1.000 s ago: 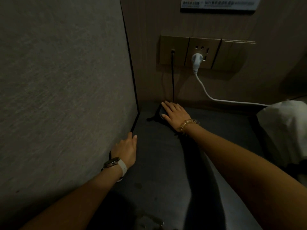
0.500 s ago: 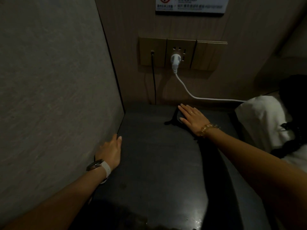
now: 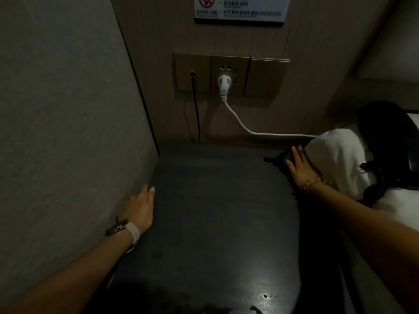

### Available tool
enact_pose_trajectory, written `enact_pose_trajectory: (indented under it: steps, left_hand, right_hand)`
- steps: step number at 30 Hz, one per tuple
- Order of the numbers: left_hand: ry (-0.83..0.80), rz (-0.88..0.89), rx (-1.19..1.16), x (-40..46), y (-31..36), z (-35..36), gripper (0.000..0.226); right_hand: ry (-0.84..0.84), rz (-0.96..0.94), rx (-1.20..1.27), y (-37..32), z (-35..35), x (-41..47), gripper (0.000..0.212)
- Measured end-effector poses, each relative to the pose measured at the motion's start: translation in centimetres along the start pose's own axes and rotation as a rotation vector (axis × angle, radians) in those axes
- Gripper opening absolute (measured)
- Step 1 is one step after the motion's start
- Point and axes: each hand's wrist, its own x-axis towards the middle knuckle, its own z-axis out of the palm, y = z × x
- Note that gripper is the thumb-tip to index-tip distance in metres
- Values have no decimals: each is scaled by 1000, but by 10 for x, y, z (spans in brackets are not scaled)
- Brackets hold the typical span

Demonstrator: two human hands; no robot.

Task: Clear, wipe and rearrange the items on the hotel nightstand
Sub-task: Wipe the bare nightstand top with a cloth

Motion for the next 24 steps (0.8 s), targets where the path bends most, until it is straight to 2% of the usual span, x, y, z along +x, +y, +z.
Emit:
enact_pose_trajectory:
  steps: [5, 9, 14, 24]
  left_hand:
    - [2, -5, 22, 0, -1, 0, 44]
    - [0, 1, 28, -1, 0, -1, 44]
    - [4, 0, 32, -1, 1, 0, 45]
    - [7, 4, 27, 2, -2, 3, 39]
  right_hand:
    - [28, 240, 50, -12, 4, -1, 61]
    - [84, 301, -8, -30, 7, -17, 62]
    - [73, 209, -128, -64, 17, -35, 66]
    - [26, -54, -151, -192, 41, -59, 65]
